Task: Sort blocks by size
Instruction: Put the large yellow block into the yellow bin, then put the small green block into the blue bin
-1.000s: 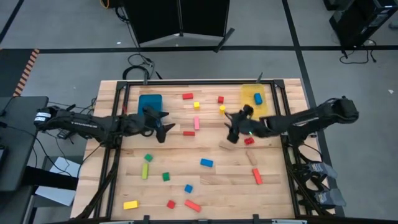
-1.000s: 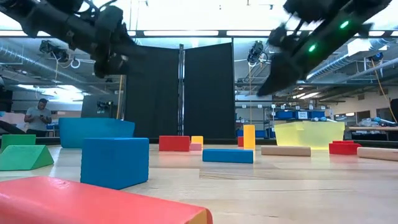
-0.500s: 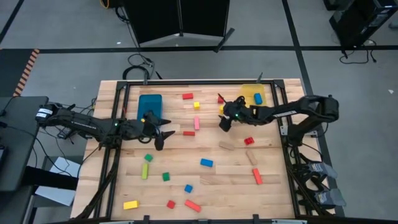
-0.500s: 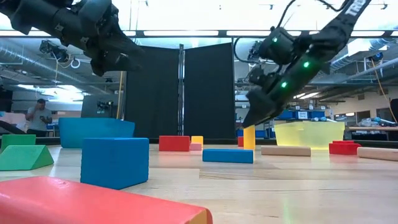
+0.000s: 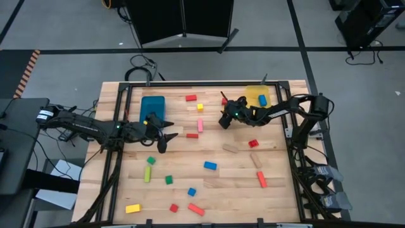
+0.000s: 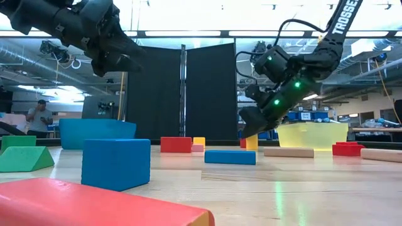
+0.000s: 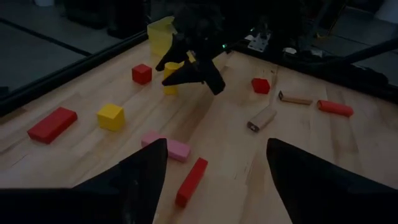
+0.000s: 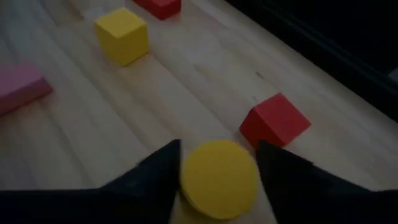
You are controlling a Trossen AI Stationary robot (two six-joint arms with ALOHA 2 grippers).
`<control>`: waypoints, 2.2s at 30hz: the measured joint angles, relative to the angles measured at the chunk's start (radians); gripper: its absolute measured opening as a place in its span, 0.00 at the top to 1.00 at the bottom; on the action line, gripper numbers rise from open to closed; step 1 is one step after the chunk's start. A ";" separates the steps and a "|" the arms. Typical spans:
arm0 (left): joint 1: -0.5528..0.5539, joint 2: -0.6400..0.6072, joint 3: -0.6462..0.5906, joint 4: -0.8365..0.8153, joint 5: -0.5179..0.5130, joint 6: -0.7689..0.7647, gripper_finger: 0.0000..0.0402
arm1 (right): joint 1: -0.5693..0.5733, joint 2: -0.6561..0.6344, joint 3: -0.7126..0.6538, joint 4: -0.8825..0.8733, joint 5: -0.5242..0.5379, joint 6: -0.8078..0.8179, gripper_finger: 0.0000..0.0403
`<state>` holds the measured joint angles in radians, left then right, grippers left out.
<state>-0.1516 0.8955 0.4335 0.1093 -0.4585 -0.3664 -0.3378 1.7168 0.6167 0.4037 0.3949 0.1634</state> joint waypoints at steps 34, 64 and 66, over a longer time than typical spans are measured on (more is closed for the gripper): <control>-0.037 0.285 0.014 0.126 0.136 -0.108 0.33 | -0.168 -0.662 -0.105 -0.696 0.276 0.117 0.31; -0.374 0.396 0.303 -0.996 0.268 -0.235 0.38 | 0.167 -0.737 -0.103 -0.404 0.126 0.002 0.26; -0.372 0.411 0.291 -0.983 0.275 -0.222 0.38 | 0.170 -0.737 -0.103 -0.403 0.126 0.002 0.27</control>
<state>-0.5240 1.3067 0.7250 -0.8737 -0.1839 -0.5888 -0.1680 0.9798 0.5140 0.0009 0.5214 0.1650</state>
